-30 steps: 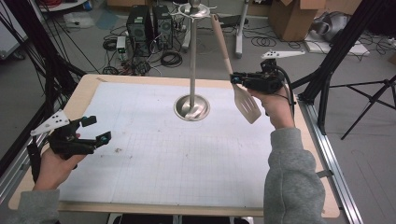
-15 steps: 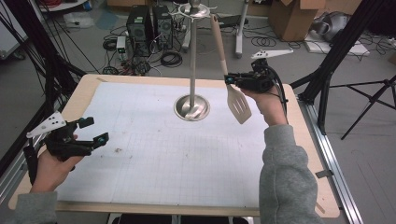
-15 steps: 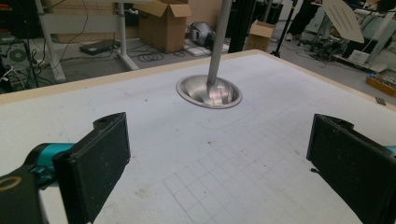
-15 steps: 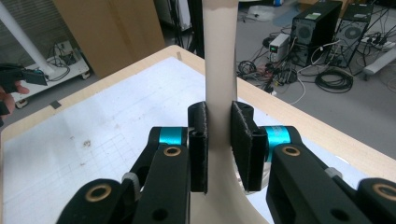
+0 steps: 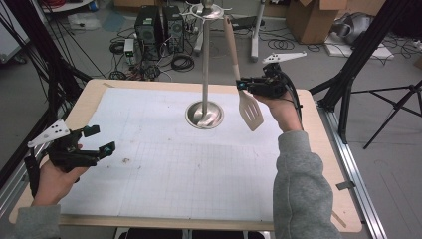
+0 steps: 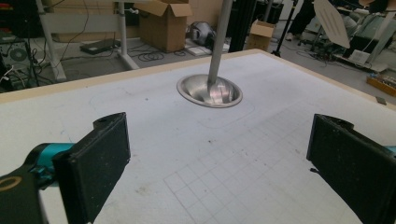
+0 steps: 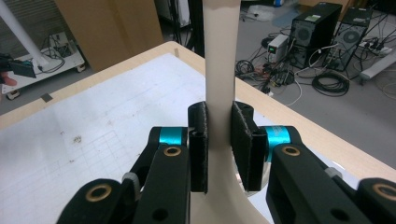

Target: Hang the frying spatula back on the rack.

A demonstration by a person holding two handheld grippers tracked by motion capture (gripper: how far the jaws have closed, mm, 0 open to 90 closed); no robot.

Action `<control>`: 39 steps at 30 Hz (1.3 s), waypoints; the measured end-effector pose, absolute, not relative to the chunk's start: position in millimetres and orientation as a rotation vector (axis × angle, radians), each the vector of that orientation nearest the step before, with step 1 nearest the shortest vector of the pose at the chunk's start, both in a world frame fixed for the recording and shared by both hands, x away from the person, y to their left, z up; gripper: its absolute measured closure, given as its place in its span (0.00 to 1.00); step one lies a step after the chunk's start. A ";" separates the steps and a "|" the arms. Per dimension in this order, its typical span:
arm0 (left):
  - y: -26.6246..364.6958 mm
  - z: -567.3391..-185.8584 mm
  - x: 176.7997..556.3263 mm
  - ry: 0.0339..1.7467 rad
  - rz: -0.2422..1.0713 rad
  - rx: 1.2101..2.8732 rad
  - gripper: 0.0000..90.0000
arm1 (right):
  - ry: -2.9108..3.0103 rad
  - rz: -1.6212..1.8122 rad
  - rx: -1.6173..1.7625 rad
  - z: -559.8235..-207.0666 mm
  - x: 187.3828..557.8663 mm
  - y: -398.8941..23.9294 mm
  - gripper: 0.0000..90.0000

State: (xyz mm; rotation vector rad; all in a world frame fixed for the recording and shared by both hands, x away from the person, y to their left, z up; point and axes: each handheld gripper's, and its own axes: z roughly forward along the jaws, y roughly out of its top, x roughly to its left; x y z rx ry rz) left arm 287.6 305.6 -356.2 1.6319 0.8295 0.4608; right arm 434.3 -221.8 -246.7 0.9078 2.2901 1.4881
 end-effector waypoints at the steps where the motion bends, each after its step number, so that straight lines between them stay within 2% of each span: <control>1: 305.7 -356.1 287.3 0.829 0.461 1.632 0.07 | 2.290 1.487 0.910 -247.2 435.0 -220.6 0.86; 39: 319.0 -360.0 270.0 0.870 0.494 1.632 0.07 | 2.237 1.458 0.848 -266.6 463.4 -182.7 0.86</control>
